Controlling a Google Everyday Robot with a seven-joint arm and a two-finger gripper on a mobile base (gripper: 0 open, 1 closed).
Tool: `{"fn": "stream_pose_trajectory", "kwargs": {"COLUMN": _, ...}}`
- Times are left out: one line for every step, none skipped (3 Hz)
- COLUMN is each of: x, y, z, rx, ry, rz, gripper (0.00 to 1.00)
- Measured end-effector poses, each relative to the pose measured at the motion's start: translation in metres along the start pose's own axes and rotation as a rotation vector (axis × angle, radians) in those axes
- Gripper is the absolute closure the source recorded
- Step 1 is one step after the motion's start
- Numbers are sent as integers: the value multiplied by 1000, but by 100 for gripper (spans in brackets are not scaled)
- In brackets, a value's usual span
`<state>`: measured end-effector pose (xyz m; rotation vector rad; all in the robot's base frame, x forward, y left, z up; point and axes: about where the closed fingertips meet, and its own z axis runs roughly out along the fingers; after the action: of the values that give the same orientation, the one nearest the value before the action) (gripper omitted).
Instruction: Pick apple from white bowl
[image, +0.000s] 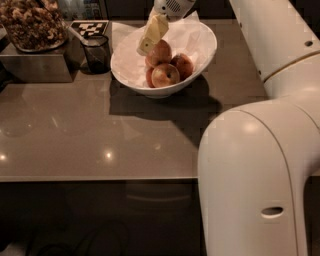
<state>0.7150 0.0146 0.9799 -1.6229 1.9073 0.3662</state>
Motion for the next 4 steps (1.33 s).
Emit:
{"fn": "stream_pose_trajectory", "kwargs": {"x": 6, "y": -8, "z": -2, "rx": 23, "ry": 6, "rz": 27, "gripper": 18}}
{"fn": "stream_pose_trajectory", "kwargs": {"x": 10, "y": -14, "z": 0, "rx": 35, "ry": 16, "rz": 40, "gripper": 15}}
{"fn": "stream_pose_trajectory", "kwargs": {"x": 13, "y": -18, "z": 5, "rx": 47, "ry": 30, "rz": 58, "gripper": 15}}
{"fn": "stream_pose_trajectory", "kwargs": {"x": 18, "y": -21, "z": 13, "rx": 54, "ry": 54, "rz": 88, "gripper": 13}}
